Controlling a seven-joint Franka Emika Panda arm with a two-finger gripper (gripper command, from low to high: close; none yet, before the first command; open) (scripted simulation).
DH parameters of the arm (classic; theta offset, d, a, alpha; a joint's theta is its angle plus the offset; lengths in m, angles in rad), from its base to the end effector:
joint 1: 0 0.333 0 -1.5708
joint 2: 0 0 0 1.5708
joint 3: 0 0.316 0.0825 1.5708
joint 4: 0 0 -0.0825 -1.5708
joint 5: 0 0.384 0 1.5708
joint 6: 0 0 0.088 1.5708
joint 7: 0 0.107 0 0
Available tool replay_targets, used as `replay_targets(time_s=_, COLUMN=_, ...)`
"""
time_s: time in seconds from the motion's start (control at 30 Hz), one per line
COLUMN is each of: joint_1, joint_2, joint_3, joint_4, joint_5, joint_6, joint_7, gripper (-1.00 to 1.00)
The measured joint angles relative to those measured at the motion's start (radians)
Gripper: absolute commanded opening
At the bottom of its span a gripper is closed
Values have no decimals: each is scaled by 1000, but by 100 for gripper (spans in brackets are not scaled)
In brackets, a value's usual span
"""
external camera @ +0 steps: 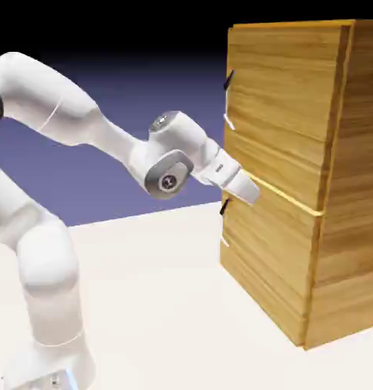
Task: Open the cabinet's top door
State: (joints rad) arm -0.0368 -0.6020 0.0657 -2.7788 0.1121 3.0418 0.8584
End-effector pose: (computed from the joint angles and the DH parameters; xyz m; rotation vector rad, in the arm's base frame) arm 0.3900 0.0039 0.4863 -2.2831 1.1458 -1.0534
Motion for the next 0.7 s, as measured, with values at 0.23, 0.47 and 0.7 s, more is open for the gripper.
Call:
replay_targets(time_s=0.23, joint_1=-127, joint_2=-83, joint_3=171, joint_4=81, joint_5=291, joint_6=12, joint_7=304, gripper=0)
replay_targets(time_s=0.47, joint_1=-253, joint_2=-166, joint_3=341, joint_4=162, joint_5=582, joint_6=25, joint_7=609, gripper=0)
replay_targets(time_s=0.7, joint_1=-380, joint_2=-249, joint_3=512, joint_4=243, joint_5=873, joint_6=37, joint_7=913, gripper=0)
